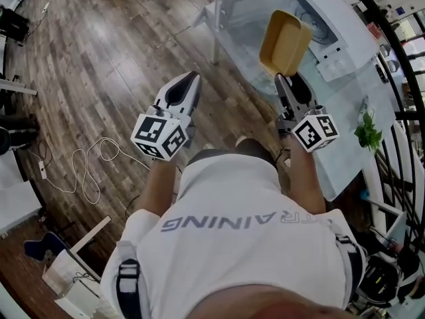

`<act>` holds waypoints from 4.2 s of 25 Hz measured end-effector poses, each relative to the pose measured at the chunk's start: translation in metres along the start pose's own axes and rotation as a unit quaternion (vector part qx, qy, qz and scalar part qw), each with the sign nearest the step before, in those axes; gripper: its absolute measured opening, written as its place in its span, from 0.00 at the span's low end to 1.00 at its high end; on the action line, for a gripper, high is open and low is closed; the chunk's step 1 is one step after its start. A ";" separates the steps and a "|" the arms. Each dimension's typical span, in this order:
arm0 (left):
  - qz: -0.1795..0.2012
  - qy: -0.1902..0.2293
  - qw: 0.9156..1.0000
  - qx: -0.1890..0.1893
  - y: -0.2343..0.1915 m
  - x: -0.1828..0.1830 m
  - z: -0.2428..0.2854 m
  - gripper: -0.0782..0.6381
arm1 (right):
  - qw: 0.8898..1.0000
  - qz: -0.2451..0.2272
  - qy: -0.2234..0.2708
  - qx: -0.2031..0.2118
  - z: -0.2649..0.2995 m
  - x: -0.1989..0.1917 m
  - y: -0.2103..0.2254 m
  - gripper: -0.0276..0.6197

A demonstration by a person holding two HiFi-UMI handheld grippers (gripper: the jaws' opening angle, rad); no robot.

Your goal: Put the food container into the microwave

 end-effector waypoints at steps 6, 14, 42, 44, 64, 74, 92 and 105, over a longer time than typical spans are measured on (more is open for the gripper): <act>0.003 0.002 1.000 -0.028 -0.005 0.000 0.039 0.18 | 1.000 0.003 0.004 -0.025 0.012 0.010 0.028 0.39; 0.023 -0.013 0.998 -0.058 -0.003 0.008 0.121 0.18 | 0.999 0.028 0.019 -0.019 0.048 0.039 0.083 0.39; 0.044 -0.050 0.987 -0.147 0.053 -0.004 0.332 0.18 | 0.993 0.092 -0.039 -0.070 0.075 0.049 0.259 0.39; 0.046 -0.051 0.985 -0.159 0.052 -0.006 0.340 0.18 | 0.991 0.097 -0.051 -0.081 0.079 0.040 0.269 0.39; 0.051 -0.070 0.972 -0.219 0.028 -0.018 0.380 0.18 | 0.964 0.189 0.013 -0.187 0.148 0.017 0.376 0.38; 0.052 -0.093 0.965 -0.239 0.029 -0.029 0.389 0.18 | 0.949 0.218 0.064 -0.221 0.165 0.029 0.421 0.38; 0.028 -0.109 0.961 -0.253 0.021 -0.042 0.404 0.18 | 0.902 0.215 0.191 -0.320 0.170 0.063 0.492 0.38; 0.016 -0.121 0.960 -0.251 0.023 -0.052 0.404 0.18 | 0.898 0.201 0.187 -0.345 0.164 0.067 0.501 0.41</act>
Point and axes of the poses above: the fingertips, and each gripper's own axes: z forward along the fingers, y to its right, x out of its top, the point moved 3 cm from there along -z, backward along the fingers, and after that the axes turned 13 degrees about z, right-handed, at the moved point
